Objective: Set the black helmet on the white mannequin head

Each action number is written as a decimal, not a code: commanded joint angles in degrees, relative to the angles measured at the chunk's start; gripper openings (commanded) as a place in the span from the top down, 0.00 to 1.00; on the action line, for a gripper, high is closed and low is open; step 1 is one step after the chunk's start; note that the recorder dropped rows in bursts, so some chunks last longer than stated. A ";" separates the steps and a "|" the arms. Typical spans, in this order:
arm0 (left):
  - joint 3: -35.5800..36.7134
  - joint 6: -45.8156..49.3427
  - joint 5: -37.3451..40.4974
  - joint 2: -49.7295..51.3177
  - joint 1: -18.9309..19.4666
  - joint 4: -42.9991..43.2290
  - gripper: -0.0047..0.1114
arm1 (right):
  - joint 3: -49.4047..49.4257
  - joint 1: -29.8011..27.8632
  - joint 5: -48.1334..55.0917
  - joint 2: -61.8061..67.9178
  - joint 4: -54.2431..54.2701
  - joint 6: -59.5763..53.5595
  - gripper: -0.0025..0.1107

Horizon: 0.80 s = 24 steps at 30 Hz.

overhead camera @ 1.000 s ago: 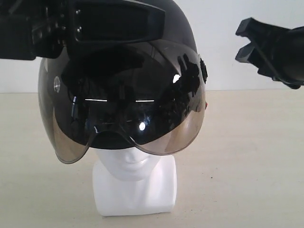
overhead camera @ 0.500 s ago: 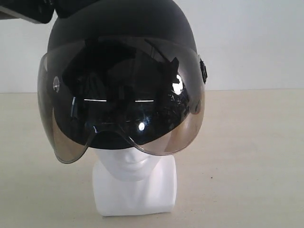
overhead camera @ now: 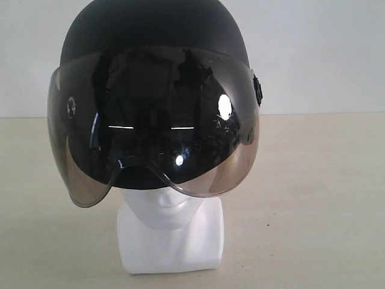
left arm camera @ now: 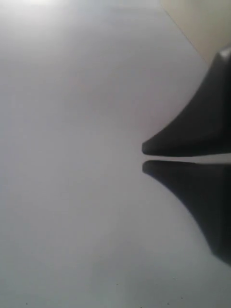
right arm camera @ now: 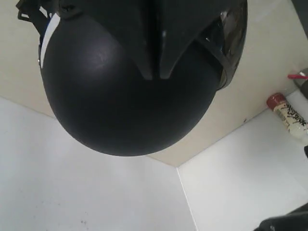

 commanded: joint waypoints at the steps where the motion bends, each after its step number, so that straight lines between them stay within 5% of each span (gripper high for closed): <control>1: -1.87 2.18 0.83 3.42 -0.16 -0.29 0.92 | -6.36 0.07 5.78 4.82 0.70 -2.18 0.98; 6: -3.68 -2.11 -4.68 6.52 1.48 8.40 0.92 | -10.95 0.07 10.31 9.77 0.79 -3.80 0.98; 9: -5.88 -8.24 -13.56 8.15 4.94 14.60 0.92 | -12.01 0.21 11.26 11.54 1.17 -5.28 0.98; 16: -14.36 -16.50 -38.01 14.96 15.11 14.60 0.92 | -12.80 9.07 8.44 15.41 -1.19 -9.87 0.98; 24: -20.27 -16.70 -50.25 23.16 16.54 14.60 0.92 | -21.72 13.39 10.90 20.41 -9.51 -1.48 0.98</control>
